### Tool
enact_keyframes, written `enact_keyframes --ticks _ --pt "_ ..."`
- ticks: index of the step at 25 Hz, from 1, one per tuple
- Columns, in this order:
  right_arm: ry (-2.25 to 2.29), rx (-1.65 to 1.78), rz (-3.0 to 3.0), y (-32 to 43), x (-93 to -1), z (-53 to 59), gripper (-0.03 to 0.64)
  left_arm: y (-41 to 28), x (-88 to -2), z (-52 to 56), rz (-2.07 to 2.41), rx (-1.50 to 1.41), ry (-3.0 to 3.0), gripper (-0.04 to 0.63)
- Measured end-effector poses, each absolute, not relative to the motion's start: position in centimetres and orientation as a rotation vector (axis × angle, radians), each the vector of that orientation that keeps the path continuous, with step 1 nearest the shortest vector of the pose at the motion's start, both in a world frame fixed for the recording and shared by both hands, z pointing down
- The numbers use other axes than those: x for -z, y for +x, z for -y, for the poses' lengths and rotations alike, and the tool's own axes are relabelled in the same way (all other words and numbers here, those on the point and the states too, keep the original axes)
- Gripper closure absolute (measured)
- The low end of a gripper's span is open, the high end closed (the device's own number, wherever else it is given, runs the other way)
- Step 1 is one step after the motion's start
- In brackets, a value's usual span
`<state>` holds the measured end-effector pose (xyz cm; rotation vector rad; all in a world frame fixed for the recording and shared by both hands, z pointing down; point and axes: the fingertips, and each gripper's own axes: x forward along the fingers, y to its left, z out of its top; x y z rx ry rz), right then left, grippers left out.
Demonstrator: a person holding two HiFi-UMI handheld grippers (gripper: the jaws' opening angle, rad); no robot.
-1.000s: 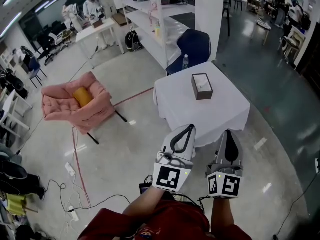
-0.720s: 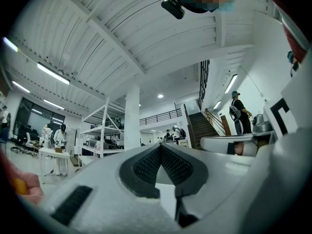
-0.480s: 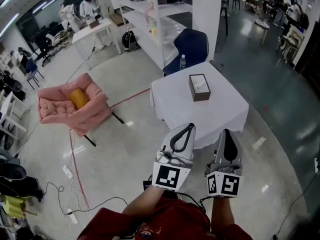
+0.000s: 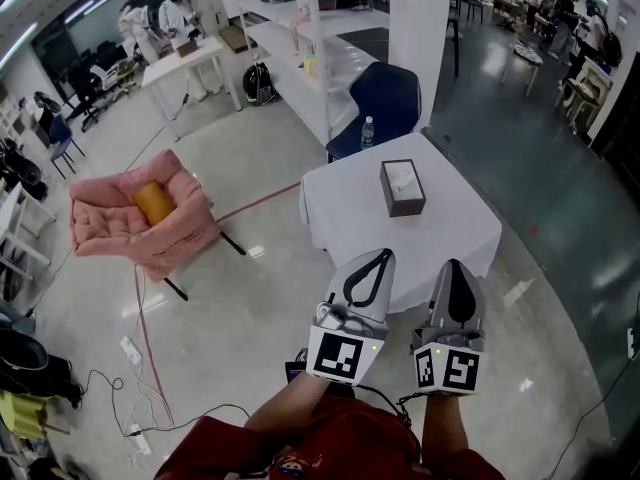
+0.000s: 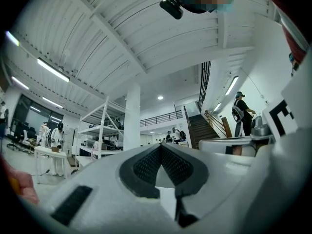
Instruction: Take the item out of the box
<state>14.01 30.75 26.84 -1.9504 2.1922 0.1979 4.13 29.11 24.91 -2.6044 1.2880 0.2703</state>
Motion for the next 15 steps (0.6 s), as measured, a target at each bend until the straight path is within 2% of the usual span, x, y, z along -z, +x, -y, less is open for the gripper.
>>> enact_keyframes --ticks 15 --pt "-1.983 -0.196 -2.171 11.6 -25.8 -16.1 0.617 2.2 -24.2 -14.2 -1.240 -0.252 -2.629 0.594"
